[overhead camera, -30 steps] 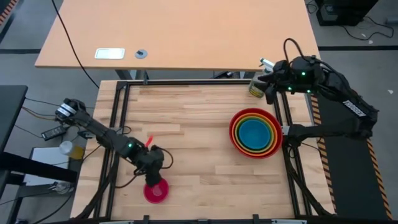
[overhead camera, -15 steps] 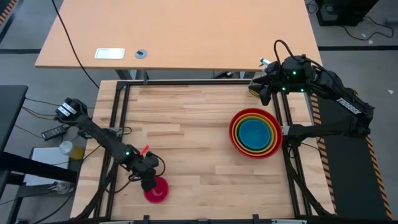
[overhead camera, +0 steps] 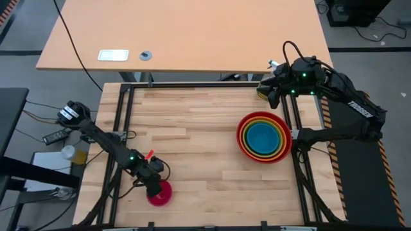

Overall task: Nest bowls inside each other
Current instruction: Stack the pink bowl on top of the blue bowl

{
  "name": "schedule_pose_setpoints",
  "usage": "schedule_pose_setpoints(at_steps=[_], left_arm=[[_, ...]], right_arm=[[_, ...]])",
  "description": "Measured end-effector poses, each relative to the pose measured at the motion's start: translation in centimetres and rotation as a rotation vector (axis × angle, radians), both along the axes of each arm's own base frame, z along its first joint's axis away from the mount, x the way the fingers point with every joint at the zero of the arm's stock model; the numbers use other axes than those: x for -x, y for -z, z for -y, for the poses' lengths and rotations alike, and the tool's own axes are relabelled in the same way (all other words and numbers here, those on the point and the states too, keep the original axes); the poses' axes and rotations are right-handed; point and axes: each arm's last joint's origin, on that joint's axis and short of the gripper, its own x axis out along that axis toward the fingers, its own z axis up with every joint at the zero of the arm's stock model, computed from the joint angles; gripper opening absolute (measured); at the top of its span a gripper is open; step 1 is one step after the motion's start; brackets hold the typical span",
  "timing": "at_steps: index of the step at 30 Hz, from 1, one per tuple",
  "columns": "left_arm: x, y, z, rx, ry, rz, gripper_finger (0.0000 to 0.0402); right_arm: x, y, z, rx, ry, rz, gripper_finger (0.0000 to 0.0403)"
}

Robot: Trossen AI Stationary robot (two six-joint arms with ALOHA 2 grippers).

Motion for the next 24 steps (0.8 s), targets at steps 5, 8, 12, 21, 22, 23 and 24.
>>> schedule_pose_setpoints(at_steps=[5,8,12,21,22,23,24], left_arm=[[-0.9,-0.7,-0.3,0.025,-0.032,0.040,0.0016],[-2.7,-2.2,-1.2,0.046,-0.073,0.101,0.0014],[-6.0,-4.6,-3.9,0.001,-0.082,0.229,0.0012],[-14.4,-6.7,-12.7,-0.131,0.044,0.332,0.0011],[-15.8,-7.1,-13.2,-0.148,0.076,0.348,0.0011],[-17.2,-7.6,-13.7,-0.169,0.105,0.364,0.0011],[-18.6,-8.2,-14.2,-0.189,0.129,0.386,0.0011]], right_arm=[[-0.1,-0.1,0.0,-0.004,-0.016,0.014,0.0193],[-0.2,-0.3,0.0,-0.003,-0.025,0.035,0.0193],[-0.3,-0.5,0.0,-0.003,-0.045,0.062,0.0193],[-0.6,-1.0,-0.1,-0.057,-0.056,0.152,0.0172],[-0.6,-1.0,-0.1,-0.065,-0.055,0.155,0.0168],[-0.6,-1.0,-0.1,-0.070,-0.056,0.156,0.0165],[-0.6,-1.0,-0.1,-0.071,-0.055,0.157,0.0163]])
